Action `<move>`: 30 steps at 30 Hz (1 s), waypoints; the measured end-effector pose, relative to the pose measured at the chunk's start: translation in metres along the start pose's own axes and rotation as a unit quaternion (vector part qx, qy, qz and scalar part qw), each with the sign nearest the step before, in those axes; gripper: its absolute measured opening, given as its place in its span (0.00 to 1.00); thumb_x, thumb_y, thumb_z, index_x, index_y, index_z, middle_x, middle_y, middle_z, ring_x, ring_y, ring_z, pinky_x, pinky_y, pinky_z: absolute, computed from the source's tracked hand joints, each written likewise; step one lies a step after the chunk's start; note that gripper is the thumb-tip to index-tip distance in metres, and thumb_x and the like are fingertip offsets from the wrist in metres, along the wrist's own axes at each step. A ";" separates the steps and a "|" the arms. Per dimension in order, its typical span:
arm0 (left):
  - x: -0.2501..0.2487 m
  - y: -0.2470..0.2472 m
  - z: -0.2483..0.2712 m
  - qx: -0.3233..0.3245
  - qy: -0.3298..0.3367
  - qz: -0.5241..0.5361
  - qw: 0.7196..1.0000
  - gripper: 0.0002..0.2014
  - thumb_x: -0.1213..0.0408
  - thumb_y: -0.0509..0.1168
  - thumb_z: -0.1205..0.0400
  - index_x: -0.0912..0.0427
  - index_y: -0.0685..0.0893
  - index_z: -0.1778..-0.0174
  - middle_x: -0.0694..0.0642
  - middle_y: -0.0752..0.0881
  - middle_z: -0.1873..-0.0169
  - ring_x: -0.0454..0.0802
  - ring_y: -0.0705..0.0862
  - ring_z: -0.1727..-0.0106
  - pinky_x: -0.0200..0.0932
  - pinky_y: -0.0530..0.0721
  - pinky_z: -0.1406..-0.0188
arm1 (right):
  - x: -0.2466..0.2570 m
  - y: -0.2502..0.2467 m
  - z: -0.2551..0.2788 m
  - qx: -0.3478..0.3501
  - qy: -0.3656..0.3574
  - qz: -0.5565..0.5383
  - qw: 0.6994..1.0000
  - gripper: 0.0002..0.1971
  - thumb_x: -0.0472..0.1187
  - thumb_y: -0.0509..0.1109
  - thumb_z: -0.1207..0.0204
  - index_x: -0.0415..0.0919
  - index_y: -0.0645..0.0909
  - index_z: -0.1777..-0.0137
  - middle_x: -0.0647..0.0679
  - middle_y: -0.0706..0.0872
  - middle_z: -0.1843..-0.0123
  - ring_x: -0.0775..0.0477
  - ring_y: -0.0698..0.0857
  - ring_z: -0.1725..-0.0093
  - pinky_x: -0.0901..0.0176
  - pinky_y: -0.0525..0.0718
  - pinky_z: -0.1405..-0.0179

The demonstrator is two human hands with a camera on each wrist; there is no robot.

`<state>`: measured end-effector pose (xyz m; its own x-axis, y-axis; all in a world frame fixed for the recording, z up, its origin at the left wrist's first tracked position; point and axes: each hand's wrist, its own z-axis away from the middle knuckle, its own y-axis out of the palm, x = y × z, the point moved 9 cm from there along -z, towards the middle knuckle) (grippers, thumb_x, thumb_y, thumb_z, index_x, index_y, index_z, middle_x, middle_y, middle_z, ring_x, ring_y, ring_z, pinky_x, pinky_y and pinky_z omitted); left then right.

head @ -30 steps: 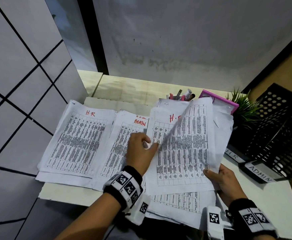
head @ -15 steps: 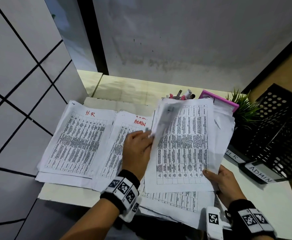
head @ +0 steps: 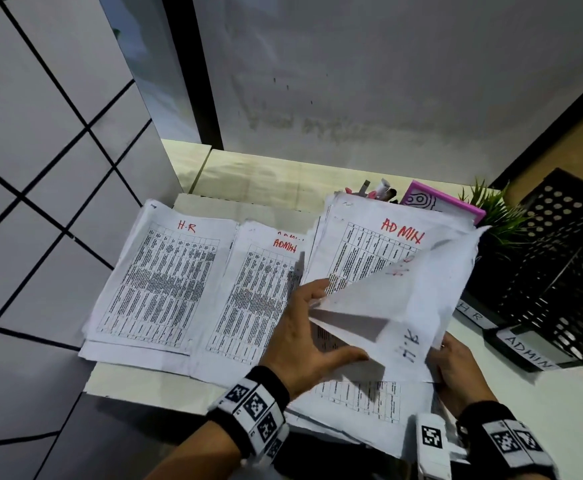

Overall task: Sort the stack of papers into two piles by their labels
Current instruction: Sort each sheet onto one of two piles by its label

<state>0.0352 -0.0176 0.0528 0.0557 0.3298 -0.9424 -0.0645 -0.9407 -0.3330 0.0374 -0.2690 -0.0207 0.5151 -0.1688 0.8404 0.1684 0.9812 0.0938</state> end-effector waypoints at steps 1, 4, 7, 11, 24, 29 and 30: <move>0.002 -0.001 -0.002 -0.005 -0.015 0.006 1.000 0.45 0.37 0.79 0.42 0.33 0.59 0.34 0.37 0.71 0.31 0.35 0.73 0.31 0.34 0.76 0.34 | -0.002 0.001 -0.002 -0.002 0.003 -0.006 1.000 0.12 0.21 0.67 0.27 0.32 0.84 0.46 0.37 0.93 0.54 0.39 0.92 0.62 0.48 0.91 0.65; 0.011 -0.004 -0.012 -0.009 -0.078 0.036 0.996 0.44 0.42 0.81 0.39 0.37 0.59 0.34 0.44 0.75 0.34 0.43 0.78 0.35 0.44 0.84 0.41 | -0.003 0.007 -0.002 0.005 0.005 -0.034 0.999 0.15 0.25 0.70 0.31 0.30 0.82 0.44 0.39 0.93 0.57 0.41 0.92 0.63 0.54 0.89 0.70; 0.017 -0.028 -0.019 -0.095 -0.093 0.026 0.991 0.23 0.55 0.75 0.25 0.47 0.71 0.40 0.45 0.84 0.47 0.43 0.84 0.48 0.40 0.84 0.50 | 0.001 0.010 -0.002 0.008 -0.001 -0.047 0.999 0.13 0.21 0.66 0.26 0.29 0.81 0.42 0.40 0.93 0.59 0.43 0.92 0.64 0.55 0.88 0.71; 0.029 -0.067 -0.020 -0.204 -0.120 0.072 0.969 0.15 0.70 0.74 0.25 0.48 0.75 0.58 0.47 0.85 0.62 0.44 0.84 0.61 0.39 0.83 0.58 | 0.001 0.019 -0.004 0.017 -0.006 -0.056 0.998 0.16 0.23 0.67 0.25 0.27 0.80 0.37 0.35 0.91 0.49 0.39 0.92 0.55 0.52 0.90 0.62; 0.079 -0.229 -0.013 -0.267 -0.129 0.011 0.955 0.18 0.79 0.60 0.20 0.49 0.86 0.53 0.63 0.87 0.53 0.66 0.80 0.64 0.41 0.77 0.61 | 0.015 0.016 -0.001 -0.007 -0.035 -0.071 0.997 0.20 0.33 0.74 0.33 0.33 0.81 0.40 0.49 0.93 0.60 0.53 0.91 0.64 0.64 0.87 0.70; 0.122 -0.280 -0.019 -0.221 -0.210 -0.063 0.950 0.35 0.95 0.48 0.31 0.52 0.80 0.44 0.59 0.75 0.32 0.63 0.76 0.32 0.52 0.78 0.70 | 0.012 -0.010 0.001 -0.038 -0.026 -0.074 0.996 0.13 0.31 0.69 0.26 0.34 0.82 0.41 0.48 0.93 0.60 0.51 0.91 0.65 0.59 0.88 0.69; 0.127 -0.288 -0.024 -0.209 -0.213 -0.116 0.948 0.33 0.94 0.50 0.31 0.54 0.80 0.43 0.62 0.76 0.34 0.64 0.78 0.36 0.55 0.81 0.69 | 0.012 -0.013 0.001 -0.045 -0.024 -0.077 0.996 0.11 0.30 0.67 0.24 0.34 0.82 0.42 0.48 0.93 0.61 0.51 0.91 0.66 0.59 0.88 0.69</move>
<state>0.0845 0.2931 0.0300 -0.3921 0.4497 -0.8025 0.3047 -0.7596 -0.5746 0.0403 -0.2836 -0.0117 0.4364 -0.3090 0.8450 0.3182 0.9315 0.1763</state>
